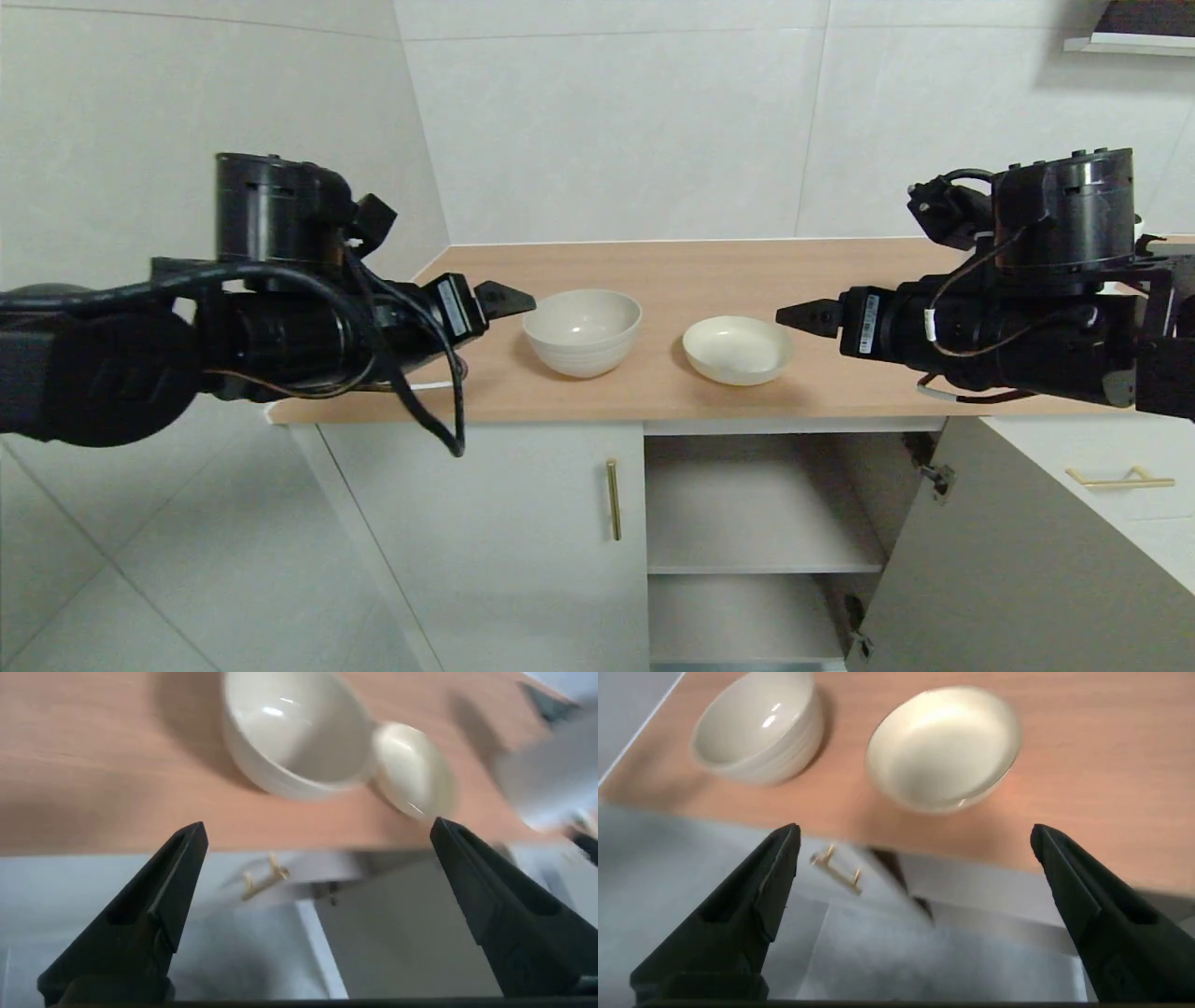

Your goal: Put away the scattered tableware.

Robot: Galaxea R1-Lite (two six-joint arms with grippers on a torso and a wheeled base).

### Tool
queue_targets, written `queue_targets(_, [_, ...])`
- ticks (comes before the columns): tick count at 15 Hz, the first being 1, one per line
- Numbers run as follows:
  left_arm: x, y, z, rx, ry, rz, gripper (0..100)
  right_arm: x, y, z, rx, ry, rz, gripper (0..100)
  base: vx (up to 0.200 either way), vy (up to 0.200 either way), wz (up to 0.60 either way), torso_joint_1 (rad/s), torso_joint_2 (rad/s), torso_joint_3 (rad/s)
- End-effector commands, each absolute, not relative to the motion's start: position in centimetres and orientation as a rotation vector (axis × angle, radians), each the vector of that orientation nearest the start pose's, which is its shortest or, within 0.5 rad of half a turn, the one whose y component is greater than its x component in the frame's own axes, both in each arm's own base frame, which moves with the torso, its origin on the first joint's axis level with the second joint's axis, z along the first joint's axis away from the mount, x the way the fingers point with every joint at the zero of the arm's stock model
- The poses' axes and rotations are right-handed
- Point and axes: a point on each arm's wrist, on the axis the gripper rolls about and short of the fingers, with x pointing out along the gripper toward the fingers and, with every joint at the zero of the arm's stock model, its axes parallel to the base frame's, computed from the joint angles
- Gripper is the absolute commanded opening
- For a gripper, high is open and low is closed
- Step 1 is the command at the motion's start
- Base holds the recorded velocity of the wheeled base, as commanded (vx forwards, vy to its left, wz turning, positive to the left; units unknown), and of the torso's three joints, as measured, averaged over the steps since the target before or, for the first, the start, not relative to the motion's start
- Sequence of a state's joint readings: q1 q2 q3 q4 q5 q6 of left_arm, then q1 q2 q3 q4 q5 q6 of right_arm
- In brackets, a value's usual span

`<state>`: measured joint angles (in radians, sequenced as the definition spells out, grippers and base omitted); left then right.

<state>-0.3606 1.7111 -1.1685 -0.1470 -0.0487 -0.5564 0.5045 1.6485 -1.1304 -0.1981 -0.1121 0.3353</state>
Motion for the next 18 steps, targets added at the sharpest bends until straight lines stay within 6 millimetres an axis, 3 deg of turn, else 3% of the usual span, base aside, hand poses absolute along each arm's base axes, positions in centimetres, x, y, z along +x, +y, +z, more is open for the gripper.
queue_targets(1, [32.7, -13.6, 20.8, -0.483, 0.550, -0.247, 100, 27.8, 15.1, 23.8, 0.224, 0.389, 0.328, 100, 0.000, 0.000, 0.00, 0.000, 0.00, 0.000])
queue_targets(2, [34.2, -14.3, 19.9, -0.514, 0.554, -0.200, 100, 27.8, 15.1, 23.7, 0.223, 0.392, 0.329, 100, 0.000, 0.000, 0.00, 0.000, 0.00, 0.000])
queue_targets(8, [36.8, -14.8, 17.7, -0.553, 0.587, -0.159, 100, 27.8, 15.1, 23.6, 0.222, 0.393, 0.328, 100, 0.000, 0.000, 0.00, 0.000, 0.00, 0.000])
queue_targets(13, [37.1, -14.5, 18.0, -0.565, 0.575, -0.151, 100, 27.7, 15.1, 23.6, 0.224, 0.393, 0.328, 100, 0.000, 0.000, 0.00, 0.000, 0.00, 0.000])
queue_targets(14, [37.1, -14.5, 18.0, -0.565, 0.575, -0.151, 0, 27.7, 15.1, 23.6, 0.224, 0.393, 0.328, 100, 0.000, 0.000, 0.00, 0.000, 0.00, 0.000])
queue_targets(18, [37.4, -14.6, 17.4, -0.564, 0.589, -0.151, 0, 27.7, 15.1, 23.6, 0.224, 0.394, 0.331, 100, 0.000, 0.000, 0.00, 0.000, 0.00, 0.000])
